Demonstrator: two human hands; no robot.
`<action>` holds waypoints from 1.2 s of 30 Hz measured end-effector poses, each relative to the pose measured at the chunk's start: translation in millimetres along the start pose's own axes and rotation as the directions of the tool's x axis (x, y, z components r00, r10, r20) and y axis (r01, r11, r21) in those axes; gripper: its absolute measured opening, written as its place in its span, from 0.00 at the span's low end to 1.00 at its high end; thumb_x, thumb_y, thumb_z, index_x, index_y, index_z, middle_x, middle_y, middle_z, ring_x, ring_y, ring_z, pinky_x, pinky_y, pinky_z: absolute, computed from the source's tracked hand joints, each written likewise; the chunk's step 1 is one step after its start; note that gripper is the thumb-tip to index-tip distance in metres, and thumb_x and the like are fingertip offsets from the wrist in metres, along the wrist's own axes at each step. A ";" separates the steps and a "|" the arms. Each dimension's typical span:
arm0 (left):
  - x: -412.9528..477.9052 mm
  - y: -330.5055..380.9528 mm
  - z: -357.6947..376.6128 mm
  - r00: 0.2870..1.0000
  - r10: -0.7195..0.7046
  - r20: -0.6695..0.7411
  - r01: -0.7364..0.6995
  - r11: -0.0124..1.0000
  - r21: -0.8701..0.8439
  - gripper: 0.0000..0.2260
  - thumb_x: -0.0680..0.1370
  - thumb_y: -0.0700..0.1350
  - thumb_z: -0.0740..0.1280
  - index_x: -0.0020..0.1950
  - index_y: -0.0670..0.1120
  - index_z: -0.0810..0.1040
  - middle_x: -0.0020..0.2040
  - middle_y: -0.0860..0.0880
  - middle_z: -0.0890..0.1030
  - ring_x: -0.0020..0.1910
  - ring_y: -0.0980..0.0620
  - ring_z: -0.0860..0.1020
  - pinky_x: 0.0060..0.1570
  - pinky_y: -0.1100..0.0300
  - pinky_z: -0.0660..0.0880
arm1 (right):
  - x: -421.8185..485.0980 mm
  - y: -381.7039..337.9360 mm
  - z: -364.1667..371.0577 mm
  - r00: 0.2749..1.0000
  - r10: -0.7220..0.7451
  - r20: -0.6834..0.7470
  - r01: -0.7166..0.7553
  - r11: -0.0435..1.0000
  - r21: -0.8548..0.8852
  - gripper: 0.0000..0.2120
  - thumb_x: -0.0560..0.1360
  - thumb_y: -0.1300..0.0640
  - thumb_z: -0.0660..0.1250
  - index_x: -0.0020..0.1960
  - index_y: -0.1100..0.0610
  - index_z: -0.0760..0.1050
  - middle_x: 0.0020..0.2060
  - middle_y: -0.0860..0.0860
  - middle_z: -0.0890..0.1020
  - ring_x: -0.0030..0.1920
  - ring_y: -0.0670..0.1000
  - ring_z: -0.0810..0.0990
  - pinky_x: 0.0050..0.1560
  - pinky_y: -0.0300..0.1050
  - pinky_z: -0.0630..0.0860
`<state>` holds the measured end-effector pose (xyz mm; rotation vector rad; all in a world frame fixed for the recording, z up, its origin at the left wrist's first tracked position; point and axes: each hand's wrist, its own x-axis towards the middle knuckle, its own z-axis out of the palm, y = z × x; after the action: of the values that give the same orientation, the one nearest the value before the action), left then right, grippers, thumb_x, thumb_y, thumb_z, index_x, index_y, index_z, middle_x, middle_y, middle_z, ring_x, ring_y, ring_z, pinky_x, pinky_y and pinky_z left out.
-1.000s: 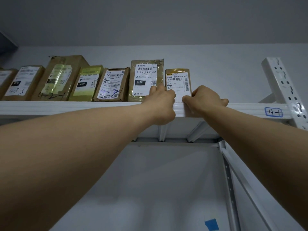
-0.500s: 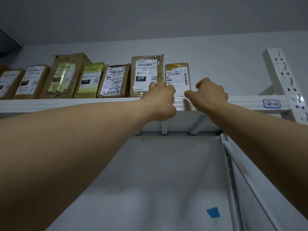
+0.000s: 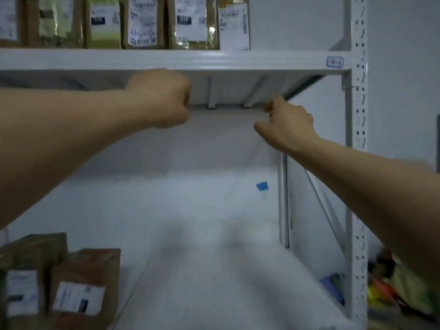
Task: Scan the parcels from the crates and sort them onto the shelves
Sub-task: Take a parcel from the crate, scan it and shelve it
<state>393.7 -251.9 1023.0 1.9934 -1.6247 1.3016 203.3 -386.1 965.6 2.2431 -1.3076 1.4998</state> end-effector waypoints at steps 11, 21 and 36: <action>-301.3 31.1 91.6 0.922 0.161 0.352 -0.013 0.922 -0.388 0.03 0.77 0.43 0.68 0.50 0.48 0.79 0.46 0.44 0.79 0.43 0.41 0.76 0.44 0.49 0.76 | -326.3 40.1 44.6 0.746 0.353 0.564 -0.373 0.924 -0.085 0.23 0.76 0.49 0.69 0.68 0.56 0.71 0.59 0.55 0.80 0.57 0.57 0.79 0.53 0.46 0.74; -586.8 93.2 152.6 0.487 0.072 0.871 0.482 0.809 -0.336 0.07 0.77 0.43 0.68 0.42 0.54 0.76 0.45 0.48 0.80 0.43 0.47 0.76 0.41 0.56 0.69 | -561.8 120.4 26.5 0.219 0.636 0.740 -0.615 0.679 -0.402 0.15 0.79 0.49 0.69 0.59 0.58 0.73 0.52 0.57 0.79 0.49 0.55 0.78 0.45 0.48 0.74; -707.5 405.7 188.9 -0.013 0.216 0.976 0.653 0.742 -0.155 0.06 0.80 0.40 0.63 0.47 0.48 0.79 0.50 0.48 0.81 0.49 0.50 0.78 0.48 0.56 0.76 | -764.4 346.2 12.0 -0.221 0.588 0.778 -0.558 0.578 -0.596 0.11 0.82 0.50 0.63 0.58 0.55 0.77 0.56 0.55 0.80 0.58 0.57 0.79 0.56 0.45 0.73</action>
<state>142.7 -58.1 248.2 2.5192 -1.4617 -1.2357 -132.5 -162.6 229.7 2.6499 -3.0383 -0.6059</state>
